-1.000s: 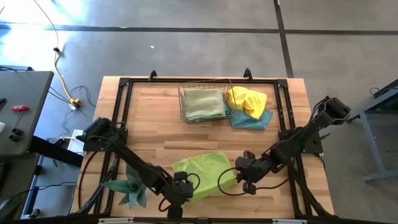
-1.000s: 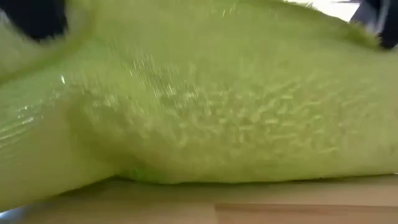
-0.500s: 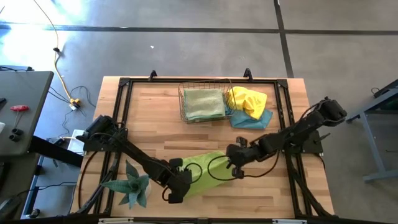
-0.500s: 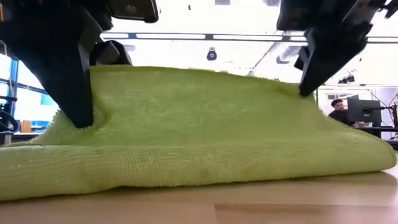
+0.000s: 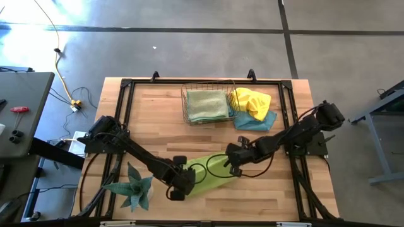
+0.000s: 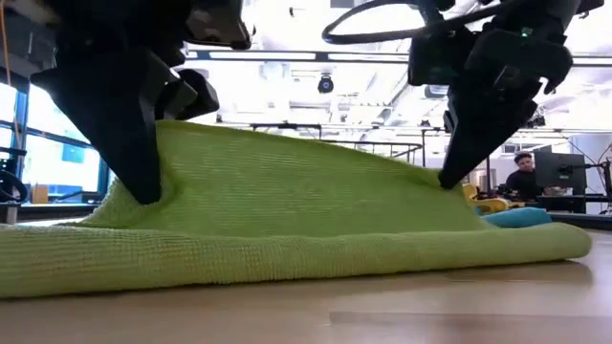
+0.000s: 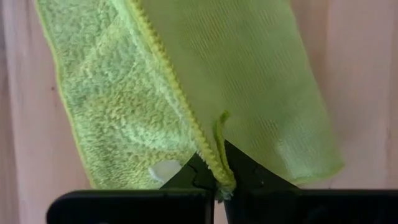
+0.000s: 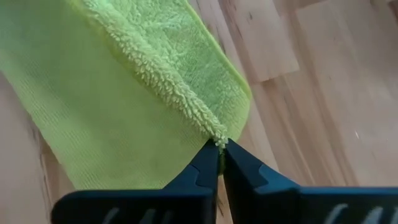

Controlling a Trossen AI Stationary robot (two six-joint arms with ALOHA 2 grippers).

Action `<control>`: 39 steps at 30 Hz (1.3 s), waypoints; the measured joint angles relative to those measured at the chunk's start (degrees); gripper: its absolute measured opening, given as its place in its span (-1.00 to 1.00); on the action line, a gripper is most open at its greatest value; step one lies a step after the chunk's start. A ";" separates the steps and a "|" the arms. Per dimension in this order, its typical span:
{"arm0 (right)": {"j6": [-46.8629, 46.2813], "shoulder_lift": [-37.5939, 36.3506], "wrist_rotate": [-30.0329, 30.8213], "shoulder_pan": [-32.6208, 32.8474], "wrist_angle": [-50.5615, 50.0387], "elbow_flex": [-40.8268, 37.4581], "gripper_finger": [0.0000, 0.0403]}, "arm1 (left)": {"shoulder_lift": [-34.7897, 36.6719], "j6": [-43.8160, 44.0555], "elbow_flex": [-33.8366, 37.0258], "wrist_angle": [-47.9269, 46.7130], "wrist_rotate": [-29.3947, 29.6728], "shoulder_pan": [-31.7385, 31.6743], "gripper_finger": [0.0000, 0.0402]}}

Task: Fold microfiber towels
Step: Fold the green towel

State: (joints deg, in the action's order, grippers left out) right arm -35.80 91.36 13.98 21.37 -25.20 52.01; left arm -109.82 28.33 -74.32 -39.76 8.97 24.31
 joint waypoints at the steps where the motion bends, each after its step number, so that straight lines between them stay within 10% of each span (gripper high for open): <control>1: -0.08 0.08 0.18 0.00 0.00 0.00 -0.94 | 0.00 -0.07 0.01 -0.44 0.43 0.01 -0.99; 15: -5.23 0.12 -2.40 0.00 -0.36 0.15 -0.29 | 0.00 -0.06 0.02 -3.98 2.68 -0.16 -0.53; 22: -10.73 0.28 -6.98 3.22 5.66 0.52 -0.28 | 0.00 0.77 0.02 -13.32 6.62 -1.90 -0.22; 39: -11.72 6.58 2.84 5.88 9.96 0.26 -0.29 | 0.11 8.42 -7.29 -17.65 3.65 -1.82 -0.22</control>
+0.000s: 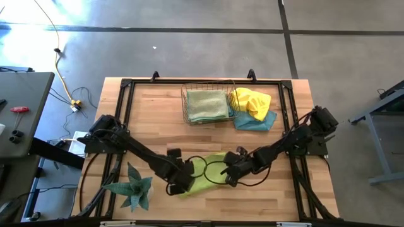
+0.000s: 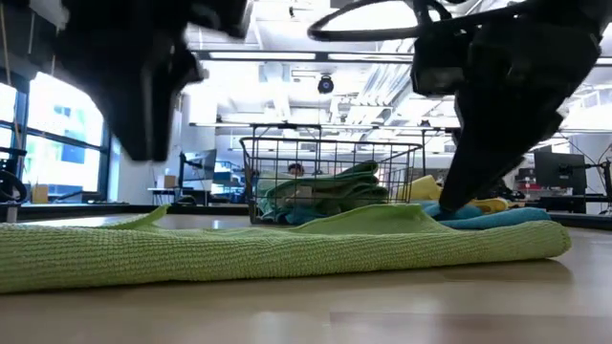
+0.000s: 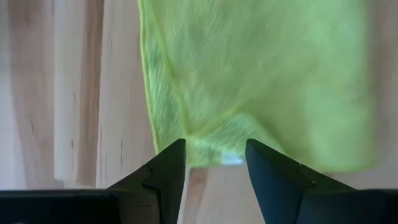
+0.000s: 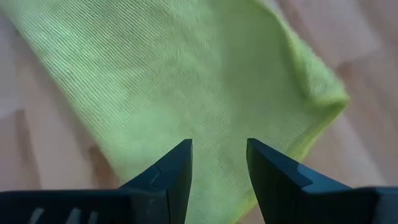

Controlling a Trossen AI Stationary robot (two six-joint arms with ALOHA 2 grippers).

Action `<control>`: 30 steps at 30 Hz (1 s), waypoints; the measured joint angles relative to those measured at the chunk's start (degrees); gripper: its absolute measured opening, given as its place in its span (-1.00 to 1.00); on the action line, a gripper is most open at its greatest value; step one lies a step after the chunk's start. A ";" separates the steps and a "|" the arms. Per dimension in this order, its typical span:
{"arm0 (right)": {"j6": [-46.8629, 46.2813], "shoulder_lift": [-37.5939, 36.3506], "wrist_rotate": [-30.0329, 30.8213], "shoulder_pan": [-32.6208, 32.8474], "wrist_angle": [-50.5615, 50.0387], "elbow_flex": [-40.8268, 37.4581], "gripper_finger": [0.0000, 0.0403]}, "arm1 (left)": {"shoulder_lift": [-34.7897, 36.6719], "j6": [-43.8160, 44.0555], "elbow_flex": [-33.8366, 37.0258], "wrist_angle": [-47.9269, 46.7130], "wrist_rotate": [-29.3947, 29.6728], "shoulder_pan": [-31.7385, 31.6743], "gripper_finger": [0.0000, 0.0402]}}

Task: Fold microfiber towels
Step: Fold the green towel

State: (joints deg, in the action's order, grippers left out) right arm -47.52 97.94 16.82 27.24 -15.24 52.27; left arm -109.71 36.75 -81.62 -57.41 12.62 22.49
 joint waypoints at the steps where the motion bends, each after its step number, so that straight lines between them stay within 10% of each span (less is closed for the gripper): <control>1: 2.37 -0.02 1.01 -0.12 0.12 0.00 -0.29 | 0.00 0.06 -0.96 -0.01 0.84 0.38 -0.22; 10: 28.88 0.53 13.16 0.97 0.11 0.02 -0.29 | 0.02 5.25 -7.12 2.38 4.66 4.96 -0.22; 19: 32.42 3.27 19.55 -1.56 0.86 0.02 -0.29 | 0.02 11.63 -9.17 2.25 9.41 9.09 -0.22; 30: 31.06 3.31 10.06 -6.23 1.10 0.02 -0.51 | 0.00 14.12 -9.17 2.12 10.12 9.85 -0.22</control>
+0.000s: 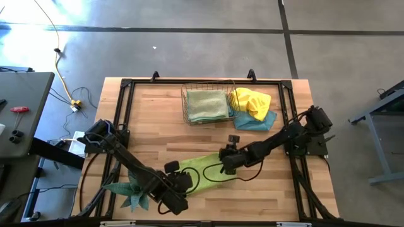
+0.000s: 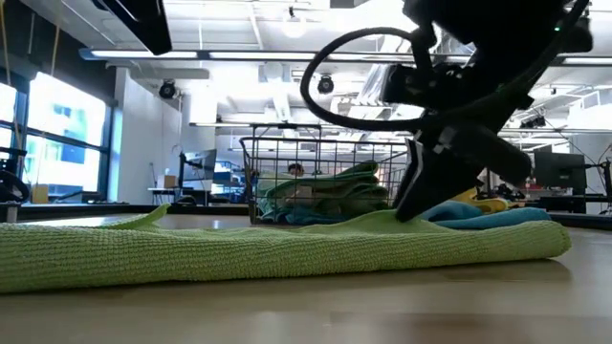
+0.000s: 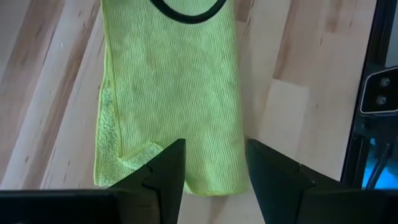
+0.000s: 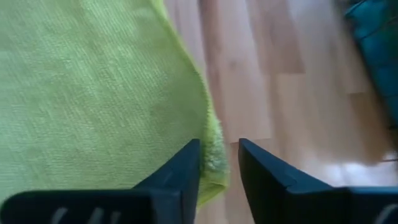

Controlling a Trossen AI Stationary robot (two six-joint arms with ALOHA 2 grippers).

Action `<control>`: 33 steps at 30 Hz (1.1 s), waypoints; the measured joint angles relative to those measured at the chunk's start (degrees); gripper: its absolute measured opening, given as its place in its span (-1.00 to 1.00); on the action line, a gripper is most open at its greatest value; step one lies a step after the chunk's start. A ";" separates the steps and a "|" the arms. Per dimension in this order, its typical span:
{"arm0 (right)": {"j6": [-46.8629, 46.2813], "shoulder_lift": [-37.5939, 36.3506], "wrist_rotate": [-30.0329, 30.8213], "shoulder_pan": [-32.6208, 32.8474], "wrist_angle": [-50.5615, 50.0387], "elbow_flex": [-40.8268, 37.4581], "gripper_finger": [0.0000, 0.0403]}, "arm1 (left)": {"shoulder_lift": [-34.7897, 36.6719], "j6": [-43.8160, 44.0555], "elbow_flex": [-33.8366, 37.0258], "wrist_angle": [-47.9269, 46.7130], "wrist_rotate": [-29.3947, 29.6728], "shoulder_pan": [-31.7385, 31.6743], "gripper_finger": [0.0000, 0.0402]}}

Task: Fold microfiber towels
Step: Fold the green towel

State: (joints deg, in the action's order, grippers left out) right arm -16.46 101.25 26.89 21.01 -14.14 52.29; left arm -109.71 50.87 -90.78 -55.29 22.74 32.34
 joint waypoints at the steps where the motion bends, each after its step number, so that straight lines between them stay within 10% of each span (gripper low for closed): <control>1: -0.01 0.00 -1.82 -0.29 0.15 0.00 -0.56 | 0.02 0.00 0.00 -0.02 0.00 -0.02 -0.22; 15: -2.73 0.00 -4.89 -0.89 -0.66 0.00 -0.98 | 0.02 1.54 0.00 -0.15 0.21 0.00 -0.22; 33: -15.59 -4.33 -9.84 3.42 -13.07 4.02 -1.00 | 0.01 2.27 0.00 -0.39 0.04 0.06 -0.22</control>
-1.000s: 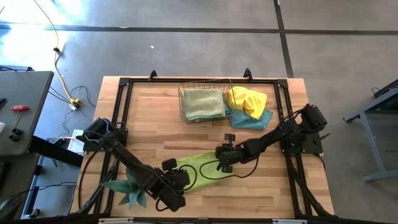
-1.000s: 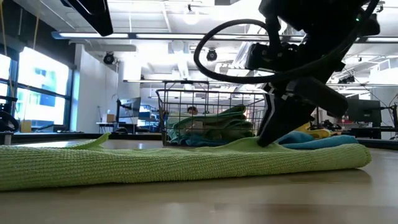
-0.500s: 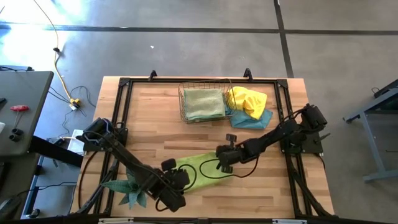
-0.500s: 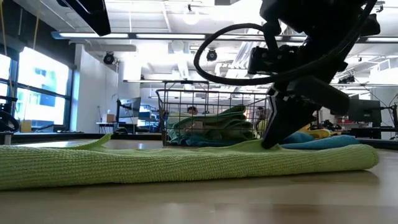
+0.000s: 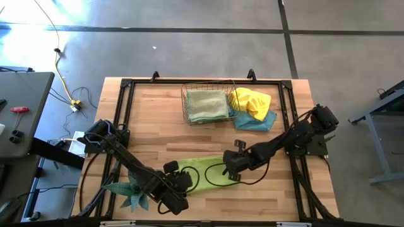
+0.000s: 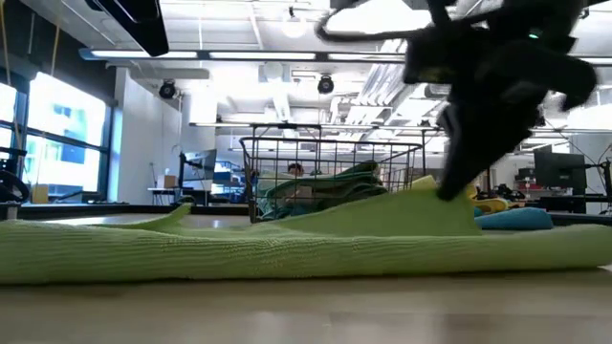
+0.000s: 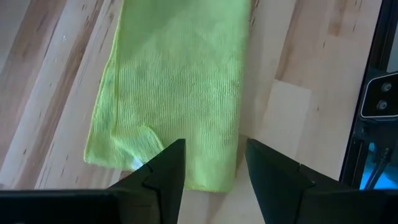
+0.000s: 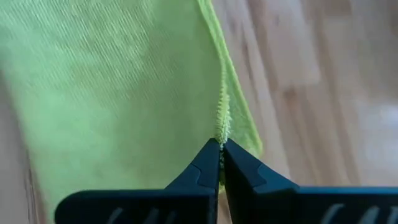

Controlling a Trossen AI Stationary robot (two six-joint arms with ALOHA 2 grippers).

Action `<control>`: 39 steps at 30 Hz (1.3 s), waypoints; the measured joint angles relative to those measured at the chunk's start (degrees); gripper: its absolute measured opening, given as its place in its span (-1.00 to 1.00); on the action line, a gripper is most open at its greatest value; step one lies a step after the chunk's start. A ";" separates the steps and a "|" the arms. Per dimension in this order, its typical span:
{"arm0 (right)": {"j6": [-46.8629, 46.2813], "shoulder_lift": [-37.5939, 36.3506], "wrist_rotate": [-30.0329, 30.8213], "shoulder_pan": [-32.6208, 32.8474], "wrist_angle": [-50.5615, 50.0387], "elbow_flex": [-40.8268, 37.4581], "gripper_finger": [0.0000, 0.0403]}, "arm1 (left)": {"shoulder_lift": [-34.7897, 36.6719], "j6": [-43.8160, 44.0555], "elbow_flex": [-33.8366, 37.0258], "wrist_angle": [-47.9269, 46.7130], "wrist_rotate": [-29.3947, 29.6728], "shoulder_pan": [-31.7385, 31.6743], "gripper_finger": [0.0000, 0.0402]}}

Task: Fold microfiber towels
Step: Fold the green towel

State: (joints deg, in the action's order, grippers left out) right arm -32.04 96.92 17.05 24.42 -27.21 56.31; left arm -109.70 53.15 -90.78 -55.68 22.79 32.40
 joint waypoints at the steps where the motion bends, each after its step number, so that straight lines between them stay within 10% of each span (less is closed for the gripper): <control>1: -1.12 0.08 -0.32 0.31 -1.51 -0.02 -1.00 | 0.01 0.14 0.00 -0.02 0.02 0.00 -0.22; 39: -22.10 -3.16 -1.47 4.20 -10.95 -0.96 -1.00 | -3.36 -2.00 0.04 4.88 9.41 -1.69 -0.22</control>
State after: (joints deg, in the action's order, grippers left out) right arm -54.14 93.76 15.57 28.62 -38.16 55.35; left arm -113.06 51.15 -90.74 -50.80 32.19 30.72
